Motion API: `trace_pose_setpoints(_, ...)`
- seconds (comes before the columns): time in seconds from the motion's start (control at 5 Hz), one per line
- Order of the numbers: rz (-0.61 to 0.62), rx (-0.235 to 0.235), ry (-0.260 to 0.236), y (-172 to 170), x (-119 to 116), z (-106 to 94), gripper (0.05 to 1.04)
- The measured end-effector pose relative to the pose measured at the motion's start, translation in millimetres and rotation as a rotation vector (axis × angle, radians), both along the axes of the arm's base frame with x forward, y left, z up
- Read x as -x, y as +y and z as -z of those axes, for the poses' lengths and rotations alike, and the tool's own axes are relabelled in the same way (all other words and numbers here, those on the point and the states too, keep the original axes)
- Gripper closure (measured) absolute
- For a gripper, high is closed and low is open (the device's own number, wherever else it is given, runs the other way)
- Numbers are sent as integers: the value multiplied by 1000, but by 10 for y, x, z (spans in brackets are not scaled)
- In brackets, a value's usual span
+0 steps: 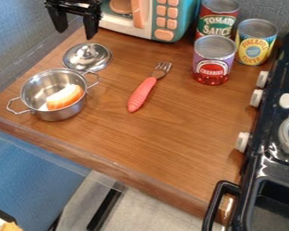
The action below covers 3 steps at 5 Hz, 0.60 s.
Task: Move out the sushi from the silver pot and put it to the bottom right table
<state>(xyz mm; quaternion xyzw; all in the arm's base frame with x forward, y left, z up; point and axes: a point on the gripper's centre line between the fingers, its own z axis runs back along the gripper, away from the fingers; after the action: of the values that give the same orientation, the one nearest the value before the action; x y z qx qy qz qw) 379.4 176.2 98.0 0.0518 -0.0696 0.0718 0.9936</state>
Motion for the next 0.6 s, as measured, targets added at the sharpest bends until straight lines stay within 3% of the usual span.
trace_pose_setpoints(0.2,-1,30,37,-33,41,162,83)
trace_pose_setpoints(0.4,63,98,55,-216,228,182,83)
trace_pose_setpoints(0.6,128,55,-28,-324,448,-196,83)
